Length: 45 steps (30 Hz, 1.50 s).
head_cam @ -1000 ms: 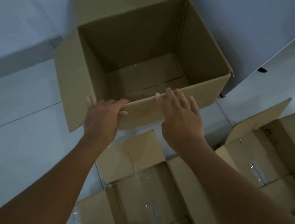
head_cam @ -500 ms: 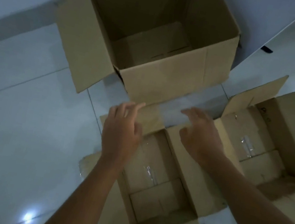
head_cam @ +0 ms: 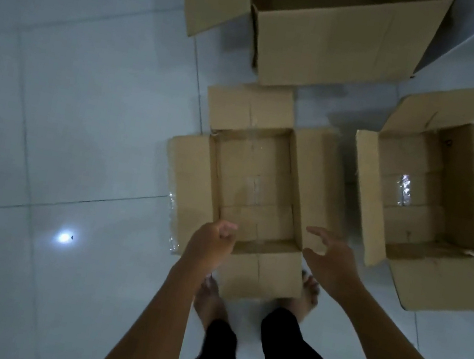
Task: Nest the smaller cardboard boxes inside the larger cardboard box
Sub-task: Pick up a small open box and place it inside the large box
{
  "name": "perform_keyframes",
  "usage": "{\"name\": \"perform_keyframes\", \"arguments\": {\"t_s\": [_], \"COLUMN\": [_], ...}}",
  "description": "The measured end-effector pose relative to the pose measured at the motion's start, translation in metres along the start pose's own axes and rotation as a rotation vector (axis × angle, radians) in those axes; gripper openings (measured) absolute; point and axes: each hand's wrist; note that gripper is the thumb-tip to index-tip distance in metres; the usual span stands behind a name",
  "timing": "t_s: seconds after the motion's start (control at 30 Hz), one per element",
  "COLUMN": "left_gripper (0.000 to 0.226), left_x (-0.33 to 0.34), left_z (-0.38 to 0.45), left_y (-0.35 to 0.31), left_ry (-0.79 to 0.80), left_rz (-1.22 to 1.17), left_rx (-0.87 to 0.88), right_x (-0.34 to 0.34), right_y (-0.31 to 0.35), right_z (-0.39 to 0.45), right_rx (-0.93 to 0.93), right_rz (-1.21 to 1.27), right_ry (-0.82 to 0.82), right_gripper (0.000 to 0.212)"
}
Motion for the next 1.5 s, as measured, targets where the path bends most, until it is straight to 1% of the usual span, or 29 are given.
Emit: {"name": "perform_keyframes", "arguments": {"t_s": [0.13, 0.2, 0.27, 0.33, 0.37, 0.4, 0.43, 0.5, 0.57, 0.63, 0.7, 0.73, 0.83, 0.87, 0.9, 0.97, 1.0, 1.03, 1.1, 1.13, 1.2, 1.27, 1.33, 1.4, 1.5], "left_gripper": [0.033, 0.032, 0.030, 0.031, 0.035, 0.041, 0.047, 0.053, 0.065, 0.089, 0.106, 0.108, 0.095, 0.086, 0.075, 0.053, 0.045, 0.040, 0.036, 0.039, 0.047, 0.050, 0.049, 0.048, 0.046], "left_x": [0.025, 0.038, 0.047, 0.053, 0.054, 0.054, 0.053, 0.050, 0.045, 0.039, 0.033, 0.030, 0.023, 0.020, 0.017, 0.013, 0.011, 0.011, 0.015, 0.018, 0.024, 0.028, 0.026, 0.019, 0.000], "left_z": [0.019, 0.032, 0.047, 0.062, 0.071, 0.078, 0.085, 0.097, 0.108, 0.120, 0.128, 0.131, 0.130, 0.127, 0.122, 0.108, 0.101, 0.094, 0.086, 0.083, 0.080, 0.074, 0.064, 0.046, 0.006], "left_y": [0.036, 0.051, 0.063, 0.071, 0.075, 0.079, 0.081, 0.086, 0.096, 0.103, 0.106, 0.105, 0.098, 0.095, 0.092, 0.085, 0.080, 0.076, 0.068, 0.063, 0.052, 0.043, 0.037, 0.031, 0.022], "left_ry": [0.044, 0.030, -0.069, -0.256, -0.361, -0.460, -0.548, -0.652, -0.642, -0.590, -0.566, -0.568, -0.638, -0.683, -0.731, -0.812, -0.826, -0.810, -0.718, -0.667, -0.598, -0.564, -0.561, -0.562, -0.557], "left_rz": [0.010, 0.022, 0.057, 0.075, 0.067, 0.052, 0.039, 0.003, -0.044, -0.053, -0.106, -0.157, -0.254, -0.260, -0.268, -0.280, -0.267, -0.242, -0.179, -0.135, -0.050, -0.024, -0.019, -0.009, 0.028], "left_rx": [0.007, 0.023, 0.086, 0.129, 0.124, 0.094, 0.047, -0.070, -0.208, -0.342, -0.405, -0.411, -0.398, -0.394, -0.383, -0.330, -0.294, -0.248, -0.116, -0.052, 0.016, 0.031, 0.009, -0.019, 0.017], "right_x": [0.031, 0.045, 0.057, 0.067, 0.070, 0.071, 0.070, 0.067, 0.062, 0.059, 0.059, 0.059, 0.059, 0.059, 0.059, 0.059, 0.059, 0.060, 0.065, 0.069, 0.075, 0.080, 0.080, 0.073, 0.055], "right_y": [-0.027, -0.038, -0.048, -0.056, -0.060, -0.063, -0.064, -0.069, -0.074, -0.077, -0.079, -0.079, -0.078, -0.076, -0.074, -0.069, -0.065, -0.061, -0.052, -0.047, -0.039, -0.029, -0.021, -0.013, 0.001], "right_z": [0.024, 0.042, 0.062, 0.083, 0.095, 0.106, 0.117, 0.136, 0.150, 0.155, 0.156, 0.156, 0.150, 0.146, 0.140, 0.128, 0.123, 0.118, 0.110, 0.108, 0.104, 0.095, 0.078, 0.054, 0.008], "right_rx": [-0.078, -0.106, -0.110, -0.104, -0.104, -0.077, -0.011, 0.153, 0.246, 0.287, 0.298, 0.300, 0.304, 0.279, 0.230, 0.088, 0.013, -0.061, -0.162, -0.168, -0.117, -0.090, -0.070, -0.063, -0.056], "right_rz": [-0.068, -0.095, -0.101, -0.116, -0.126, -0.123, -0.101, -0.052, -0.025, 0.042, 0.111, 0.107, 0.039, 0.037, 0.023, -0.061, -0.086, -0.087, -0.028, 0.030, 0.148, 0.186, 0.226, 0.264, 0.310], "right_ry": [0.002, -0.024, -0.094, -0.174, -0.219, -0.263, -0.296, -0.299, -0.250, -0.210, -0.218, -0.238, -0.399, -0.455, -0.492, -0.509, -0.488, -0.444, -0.367, -0.346, -0.303, -0.249, -0.229, -0.223, -0.201], "right_gripper": [0.044, 0.047, 0.052, 0.055, 0.053, 0.049, 0.048, 0.059, 0.069, 0.073, 0.079, 0.081, 0.083, 0.078, 0.068, 0.040, 0.025, 0.017, 0.015, 0.015, 0.025, 0.033, 0.036, 0.035, 0.032]}}
Point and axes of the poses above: each hand's wrist, its own z-axis towards the middle knuckle, its own x-axis out of the palm, y = z × x, and after that the axes turned 5 degrees about -y, right-handed
